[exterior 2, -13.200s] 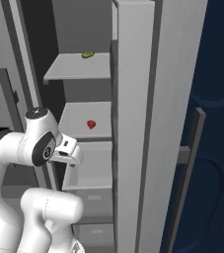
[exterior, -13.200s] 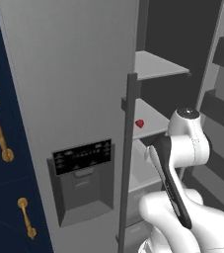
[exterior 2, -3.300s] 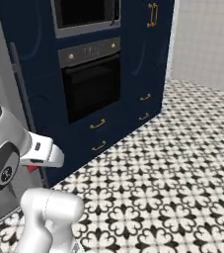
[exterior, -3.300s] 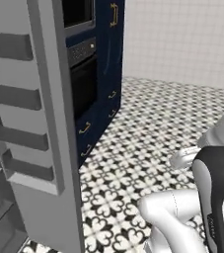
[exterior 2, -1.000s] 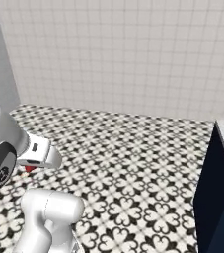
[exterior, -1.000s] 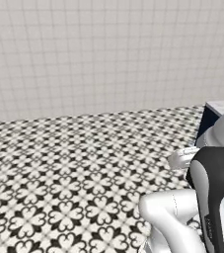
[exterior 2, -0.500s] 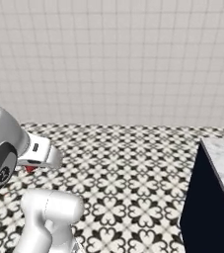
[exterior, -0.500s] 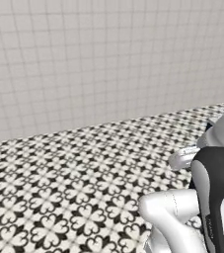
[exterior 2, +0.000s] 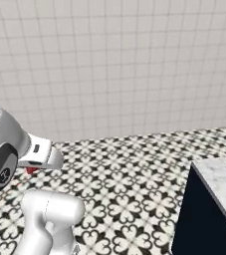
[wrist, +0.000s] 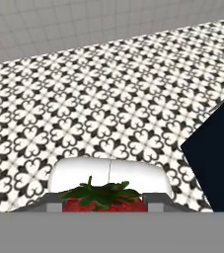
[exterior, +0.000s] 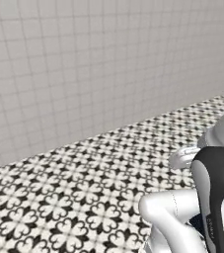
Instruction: Take the strawberry from the fridge and place it on top of the pancake, located on the dining counter.
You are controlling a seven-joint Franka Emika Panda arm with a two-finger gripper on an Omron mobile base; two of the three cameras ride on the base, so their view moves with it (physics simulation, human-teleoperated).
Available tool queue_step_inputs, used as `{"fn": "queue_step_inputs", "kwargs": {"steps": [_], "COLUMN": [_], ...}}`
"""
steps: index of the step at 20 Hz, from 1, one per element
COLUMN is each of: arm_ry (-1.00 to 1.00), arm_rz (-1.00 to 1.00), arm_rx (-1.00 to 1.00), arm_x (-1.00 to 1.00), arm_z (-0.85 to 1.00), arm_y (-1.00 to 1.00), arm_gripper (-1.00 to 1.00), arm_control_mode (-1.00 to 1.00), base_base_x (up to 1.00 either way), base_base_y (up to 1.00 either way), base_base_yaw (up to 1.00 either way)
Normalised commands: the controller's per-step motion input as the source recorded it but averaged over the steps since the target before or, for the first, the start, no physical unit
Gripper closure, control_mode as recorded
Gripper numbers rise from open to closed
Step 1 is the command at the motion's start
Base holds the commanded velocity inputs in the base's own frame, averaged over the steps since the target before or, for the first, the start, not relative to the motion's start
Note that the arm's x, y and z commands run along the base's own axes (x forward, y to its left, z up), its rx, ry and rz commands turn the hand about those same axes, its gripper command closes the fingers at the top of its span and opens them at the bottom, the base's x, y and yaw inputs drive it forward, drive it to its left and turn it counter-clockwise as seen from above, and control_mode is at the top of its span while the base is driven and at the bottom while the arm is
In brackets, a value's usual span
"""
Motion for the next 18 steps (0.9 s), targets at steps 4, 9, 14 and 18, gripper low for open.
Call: {"fn": "queue_step_inputs", "kwargs": {"steps": [4, 9, 14, 18], "arm_ry": [0.0, 0.0, 0.0, 0.0], "arm_rz": [0.0, 0.0, 0.0, 0.0], "arm_rx": [0.0, 0.0, 0.0, 0.0], "arm_x": [0.0, 0.0, 0.0, 0.0], "arm_z": [0.0, 0.0, 0.0, 0.0], "arm_y": [0.0, 0.0, 0.0, 0.0], "arm_gripper": [1.0, 1.0, 1.0, 1.0], "arm_control_mode": [1.0, 1.0, 1.0, 1.0], "base_base_x": [1.0, 1.0, 0.97, 0.86], "base_base_y": [0.23, 0.44, 0.48, 0.56], "base_base_yaw": [-0.46, -0.56, -0.66, -0.73]}}
